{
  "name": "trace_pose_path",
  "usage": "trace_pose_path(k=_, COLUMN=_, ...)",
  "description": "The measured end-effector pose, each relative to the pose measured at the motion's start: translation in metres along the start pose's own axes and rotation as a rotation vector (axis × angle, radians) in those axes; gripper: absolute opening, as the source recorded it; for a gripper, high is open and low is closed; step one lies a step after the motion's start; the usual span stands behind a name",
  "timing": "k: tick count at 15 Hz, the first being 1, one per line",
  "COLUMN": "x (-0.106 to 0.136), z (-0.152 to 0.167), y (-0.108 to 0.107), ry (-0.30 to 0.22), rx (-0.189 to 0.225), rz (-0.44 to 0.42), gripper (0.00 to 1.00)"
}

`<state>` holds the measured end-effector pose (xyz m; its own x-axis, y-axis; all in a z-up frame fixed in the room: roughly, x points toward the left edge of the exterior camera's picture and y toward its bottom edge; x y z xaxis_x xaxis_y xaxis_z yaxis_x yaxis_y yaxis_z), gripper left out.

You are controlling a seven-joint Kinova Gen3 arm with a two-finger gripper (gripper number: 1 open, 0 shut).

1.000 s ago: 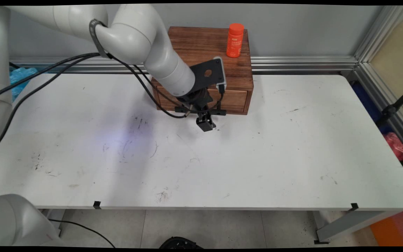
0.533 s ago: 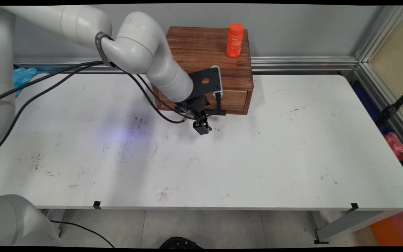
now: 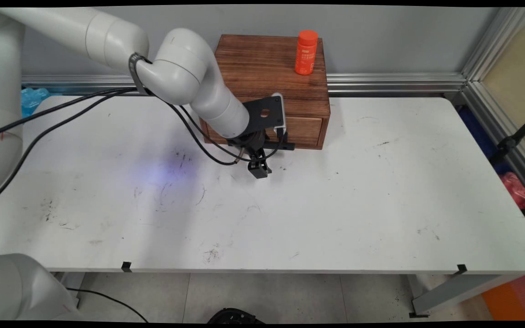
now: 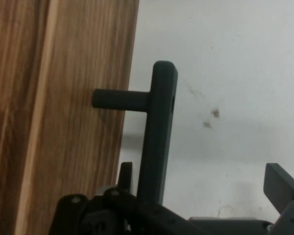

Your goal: Open the drawer

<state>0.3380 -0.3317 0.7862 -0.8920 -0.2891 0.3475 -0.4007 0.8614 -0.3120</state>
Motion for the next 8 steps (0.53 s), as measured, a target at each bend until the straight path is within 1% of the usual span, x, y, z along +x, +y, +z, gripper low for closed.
trace_pose_path(k=8, x=-0.008, z=0.015, y=-0.001, ry=-0.013, rx=0.003, rz=0.010, gripper=1.00)
